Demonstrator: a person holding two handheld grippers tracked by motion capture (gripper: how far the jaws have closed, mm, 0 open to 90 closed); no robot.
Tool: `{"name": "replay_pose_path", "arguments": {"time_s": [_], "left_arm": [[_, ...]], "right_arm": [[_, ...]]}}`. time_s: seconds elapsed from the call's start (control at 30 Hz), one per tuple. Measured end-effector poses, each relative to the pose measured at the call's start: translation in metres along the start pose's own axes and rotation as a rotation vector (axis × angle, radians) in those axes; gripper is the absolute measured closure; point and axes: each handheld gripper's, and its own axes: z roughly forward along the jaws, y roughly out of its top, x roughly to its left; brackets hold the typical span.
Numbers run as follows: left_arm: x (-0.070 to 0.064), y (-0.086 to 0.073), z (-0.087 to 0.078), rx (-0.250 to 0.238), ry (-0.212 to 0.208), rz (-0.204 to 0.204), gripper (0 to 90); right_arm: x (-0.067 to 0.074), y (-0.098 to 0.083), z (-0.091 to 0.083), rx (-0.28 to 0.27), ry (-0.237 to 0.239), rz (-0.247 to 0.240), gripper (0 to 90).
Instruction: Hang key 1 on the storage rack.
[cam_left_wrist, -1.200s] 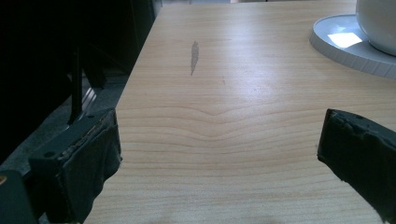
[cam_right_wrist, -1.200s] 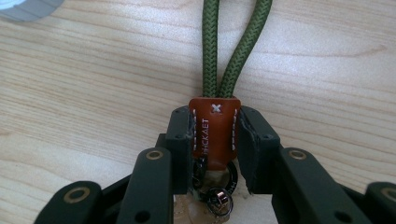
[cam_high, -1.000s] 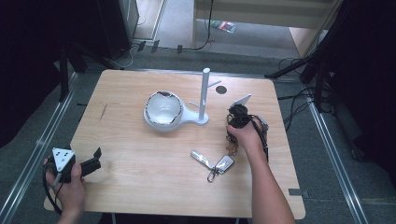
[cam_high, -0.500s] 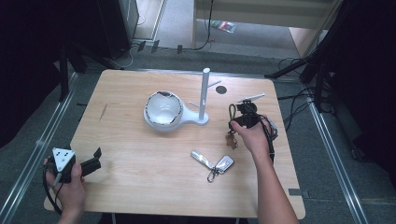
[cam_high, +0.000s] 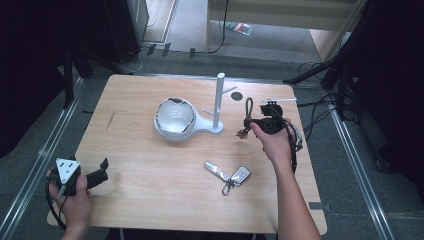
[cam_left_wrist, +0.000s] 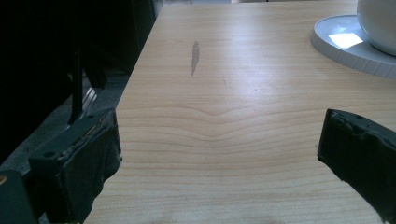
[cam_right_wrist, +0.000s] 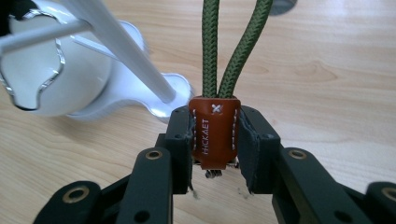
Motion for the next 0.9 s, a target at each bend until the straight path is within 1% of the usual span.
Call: {"name": "replay_pose_path", "arguments": {"time_s": [0.03, 0.07, 0.13, 0.17, 0.23, 0.3, 0.33, 0.37, 0.4, 0.43, 0.47, 0.5, 0.53, 0.57, 0.6, 0.63, 0.67, 0.73, 0.77, 0.8, 0.83, 0.9], "left_arm": [[0.0, 0.0, 0.0, 0.0, 0.001, 0.0, 0.0], [0.0, 0.0, 0.0, 0.0, 0.001, 0.0, 0.0], [0.0, 0.0, 0.0, 0.001, 0.0, 0.0, 0.0], [0.0, 0.0, 0.0, 0.0, 0.001, 0.0, 0.0], [0.0, 0.0, 0.0, 0.0, 0.0, 0.0, 0.0], [0.0, 0.0, 0.0, 0.0, 0.0, 0.0, 0.0], [0.0, 0.0, 0.0, 0.0, 0.0, 0.0, 0.0], [0.0, 0.0, 0.0, 0.0, 0.0, 0.0, 0.0], [0.0, 0.0, 0.0, 0.0, 0.0, 0.0, 0.0], [0.0, 0.0, 0.0, 0.0, 0.0, 0.0, 0.0], [0.0, 0.0, 0.0, 0.001, 0.0, 0.001, 0.0], [0.0, 0.0, 0.0, 0.0, 0.0, 0.001, 0.0], [0.0, 0.0, 0.0, 0.0, 0.0, 0.0, 0.0], [0.0, 0.0, 0.0, 0.0, 0.0, 0.0, 0.0], [0.0, 0.0, 0.0, 0.0, 0.0, 0.0, 0.0], [0.0, 0.0, 0.0, 0.0, 0.0, 0.0, 0.0], [0.0, 0.0, 0.0, 0.001, -0.001, 0.0, 0.0], [0.0, 0.0, 0.0, 0.0, 0.0, 0.0, 0.0], [0.0, 0.0, 0.0, 0.0, 0.0, 0.0, 0.0], [0.0, 0.0, 0.0, 0.0, 0.0, 0.0, 0.0], [0.0, 0.0, 0.0, 0.0, -0.001, 0.0, 0.0], [0.0, 0.0, 0.0, 0.0, -0.001, 0.0, 0.0]], "right_arm": [[0.001, 0.001, -0.002, -0.008, 0.01, -0.005, 68.6], [0.002, 0.002, -0.004, -0.035, 0.025, -0.018, 68.6], [0.003, 0.003, -0.007, -0.062, 0.042, -0.03, 68.6], [0.003, 0.004, -0.008, -0.074, 0.048, -0.035, 68.6], [0.004, 0.004, -0.009, -0.079, 0.056, -0.036, 68.5], [0.005, 0.005, -0.011, -0.105, 0.073, -0.052, 68.4], [0.006, 0.006, -0.013, -0.137, 0.085, -0.071, 68.3], [0.006, 0.006, -0.013, -0.137, 0.085, -0.071, 68.3], [0.006, 0.006, -0.014, -0.165, 0.096, -0.088, 68.3], [0.006, 0.006, -0.014, -0.165, 0.096, -0.088, 68.3], [0.007, 0.006, -0.015, -0.186, 0.104, -0.1, 68.2], [0.008, 0.006, -0.016, -0.224, 0.095, -0.142, 68.1], [0.008, 0.006, -0.016, -0.224, 0.095, -0.142, 68.1], [0.01, 0.006, -0.016, -0.242, 0.085, -0.161, 68.1], [0.012, 0.006, -0.017, -0.277, 0.099, -0.183, 68.2], [0.012, 0.006, -0.017, -0.277, 0.099, -0.183, 68.2], [0.013, 0.006, -0.017, -0.293, 0.117, -0.194, 68.2], [0.014, 0.007, -0.018, -0.326, 0.131, -0.201, 68.2], [0.015, 0.007, -0.017, -0.354, 0.154, -0.206, 68.2], [0.015, 0.008, -0.016, -0.367, 0.163, -0.21, 68.2], [0.015, 0.008, -0.016, -0.367, 0.163, -0.21, 68.2], [0.014, 0.008, -0.015, -0.391, 0.178, -0.221, 68.2]]}}
